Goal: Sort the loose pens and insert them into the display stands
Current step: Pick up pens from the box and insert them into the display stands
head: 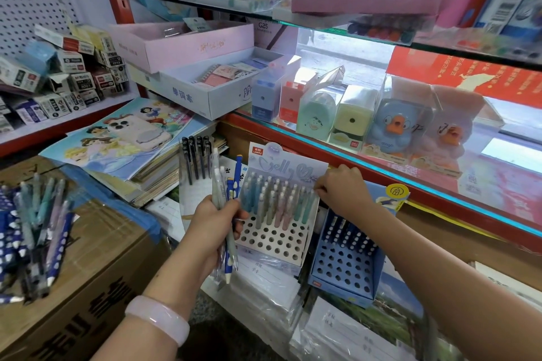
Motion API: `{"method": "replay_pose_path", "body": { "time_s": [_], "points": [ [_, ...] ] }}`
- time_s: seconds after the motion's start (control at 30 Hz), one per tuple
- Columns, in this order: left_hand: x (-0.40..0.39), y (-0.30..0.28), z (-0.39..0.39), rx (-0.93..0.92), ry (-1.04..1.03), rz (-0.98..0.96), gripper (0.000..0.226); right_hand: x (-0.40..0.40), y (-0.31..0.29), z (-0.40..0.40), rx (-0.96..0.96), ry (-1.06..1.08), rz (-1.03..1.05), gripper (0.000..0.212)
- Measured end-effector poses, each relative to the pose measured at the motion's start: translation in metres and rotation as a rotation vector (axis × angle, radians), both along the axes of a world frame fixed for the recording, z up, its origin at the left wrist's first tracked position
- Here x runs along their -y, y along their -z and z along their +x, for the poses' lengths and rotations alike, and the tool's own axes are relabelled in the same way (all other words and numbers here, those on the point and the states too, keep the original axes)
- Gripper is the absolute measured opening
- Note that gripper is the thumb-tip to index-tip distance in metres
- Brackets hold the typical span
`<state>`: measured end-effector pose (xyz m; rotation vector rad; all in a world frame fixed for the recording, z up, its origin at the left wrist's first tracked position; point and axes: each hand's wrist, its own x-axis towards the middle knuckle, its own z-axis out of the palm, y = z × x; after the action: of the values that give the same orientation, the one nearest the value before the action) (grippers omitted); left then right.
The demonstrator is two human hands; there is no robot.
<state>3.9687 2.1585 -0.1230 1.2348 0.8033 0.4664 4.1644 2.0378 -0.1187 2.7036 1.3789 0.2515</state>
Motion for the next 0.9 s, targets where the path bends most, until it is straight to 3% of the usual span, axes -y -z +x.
{"method": "replay_pose_path", "body": {
  "time_s": [0.1,0.2,0.27,0.33,0.43,0.5,0.7,0.8,0.9],
  "points": [
    [0.000,-0.001,-0.002,0.017,0.004,-0.040,0.005,-0.001,-0.003,-0.003,-0.030,0.021,0.084,0.031],
    [0.001,-0.002,-0.004,0.032,0.009,-0.075,0.005,-0.008,-0.010,-0.017,-0.124,-0.003,0.385,0.026],
    [0.002,-0.003,-0.005,0.035,0.023,-0.088,0.006,-0.019,-0.020,-0.035,-0.474,0.004,0.532,0.022],
    [0.004,-0.003,-0.006,0.035,0.045,-0.087,0.006,-0.030,-0.025,-0.054,-0.865,0.023,0.541,0.021],
    [0.007,-0.004,-0.008,0.033,0.087,-0.074,0.007,-0.042,-0.024,-0.068,-1.181,0.063,0.567,0.022],
    [0.008,-0.005,-0.009,0.032,0.105,-0.073,0.007,-0.045,-0.023,-0.073,-1.289,0.077,0.604,0.020],
    [0.013,0.000,-0.008,0.075,0.078,-0.153,0.013,-0.020,-0.034,-0.065,-1.327,0.075,0.806,0.018],
    [0.015,0.003,-0.007,0.006,0.080,-0.085,0.007,0.010,-0.045,-0.048,-1.213,0.096,0.928,0.018],
    [0.021,0.005,-0.005,-0.043,0.143,-0.005,0.010,0.051,-0.043,-0.030,-0.970,0.150,0.916,0.017]
  ]
}}
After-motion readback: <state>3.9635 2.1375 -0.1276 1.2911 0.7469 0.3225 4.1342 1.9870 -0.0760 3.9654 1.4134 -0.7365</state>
